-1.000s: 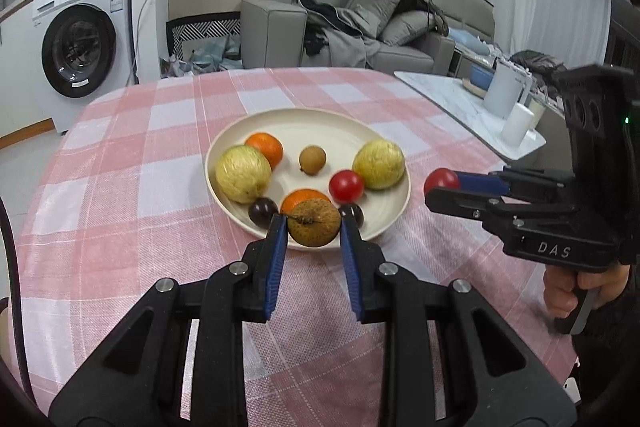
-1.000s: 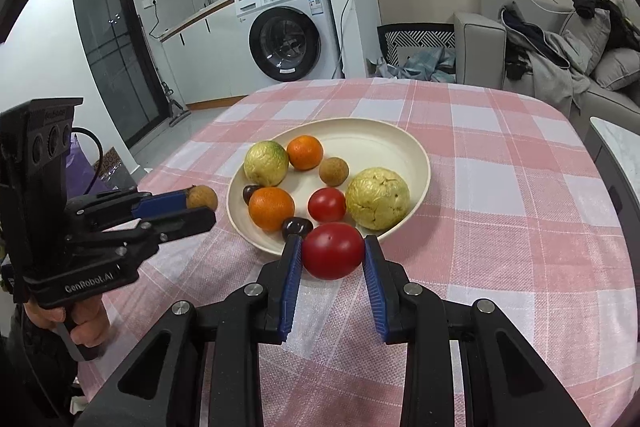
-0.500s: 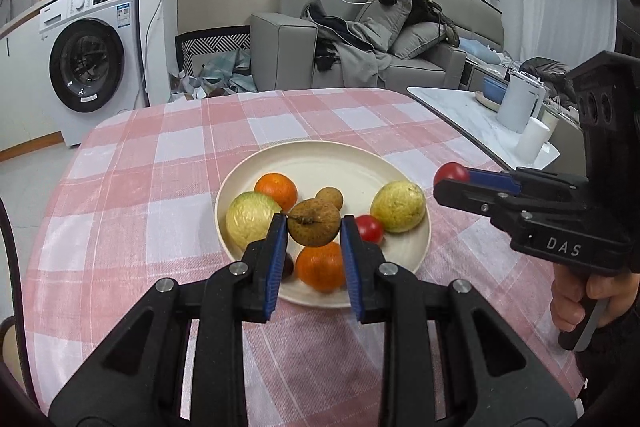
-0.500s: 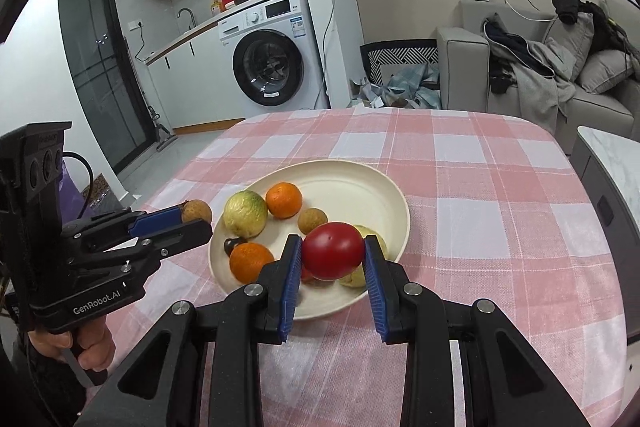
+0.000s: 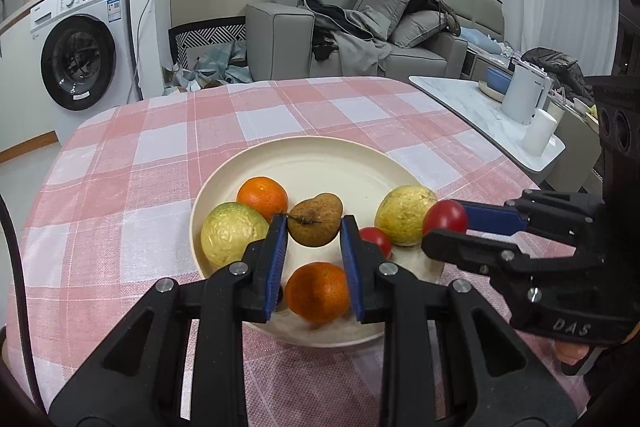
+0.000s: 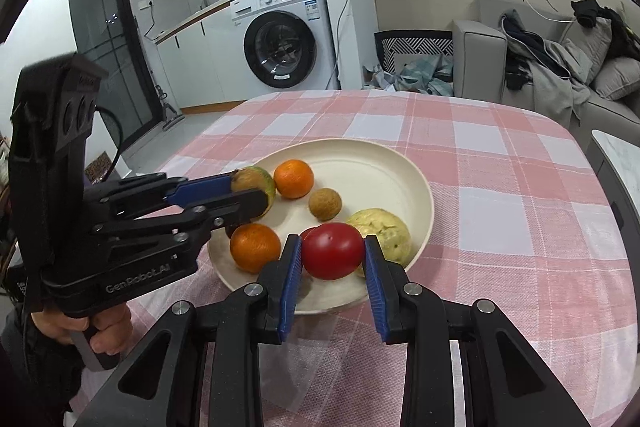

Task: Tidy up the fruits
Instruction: 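Carry the brown fruit with the left tool while the right tool carries the tomato into the plate, then open both tools to release the fruits and withdraw from the plate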

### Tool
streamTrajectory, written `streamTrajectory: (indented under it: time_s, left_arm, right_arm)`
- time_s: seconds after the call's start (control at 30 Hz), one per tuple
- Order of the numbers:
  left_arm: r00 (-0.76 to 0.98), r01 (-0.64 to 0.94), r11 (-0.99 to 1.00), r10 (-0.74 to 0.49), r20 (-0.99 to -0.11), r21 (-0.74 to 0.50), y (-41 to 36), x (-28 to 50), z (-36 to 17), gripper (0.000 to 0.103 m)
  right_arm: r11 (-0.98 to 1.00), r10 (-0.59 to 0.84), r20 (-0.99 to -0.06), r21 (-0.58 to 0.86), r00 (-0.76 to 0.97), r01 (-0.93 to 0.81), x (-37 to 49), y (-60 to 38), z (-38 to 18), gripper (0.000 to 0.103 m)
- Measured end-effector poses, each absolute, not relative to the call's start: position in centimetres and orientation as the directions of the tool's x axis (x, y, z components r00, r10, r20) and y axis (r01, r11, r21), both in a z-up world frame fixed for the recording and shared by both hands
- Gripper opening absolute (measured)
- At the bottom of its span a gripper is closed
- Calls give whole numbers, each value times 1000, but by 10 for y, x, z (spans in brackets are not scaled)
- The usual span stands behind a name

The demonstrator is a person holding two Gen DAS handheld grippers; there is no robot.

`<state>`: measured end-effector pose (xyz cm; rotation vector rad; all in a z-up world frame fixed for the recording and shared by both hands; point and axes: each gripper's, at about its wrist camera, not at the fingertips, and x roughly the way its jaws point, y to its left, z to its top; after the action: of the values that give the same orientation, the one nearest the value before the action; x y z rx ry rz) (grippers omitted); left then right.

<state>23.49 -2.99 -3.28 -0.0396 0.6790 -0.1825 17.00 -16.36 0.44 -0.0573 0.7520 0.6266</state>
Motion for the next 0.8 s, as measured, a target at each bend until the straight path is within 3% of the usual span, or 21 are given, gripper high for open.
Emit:
streamTrajectory:
  time_s: [0.63,0.7,0.77,0.8]
  left_arm:
    - [732,158,985,-166,-661,-72,-35,233,-47,24]
    - [736,155,985,-170,-656,-81,-31,226,-43,28]
    - [746,144,985,-169,-644,-91,-26,218,-39,48]
    - [754,138,986,-167,-635,-96,-23,213,-36,53]
  right_arm:
    - [819,499,-695,183,518,-544,169,-161,-11,32]
    - [822,497,-683,174,535,-543,164,-165,-6,36]
    - [822,505,-664,174,551,-543,156,-172,-1,54]
    - [822,506,-658,172,558,-543,153,-174,0,56]
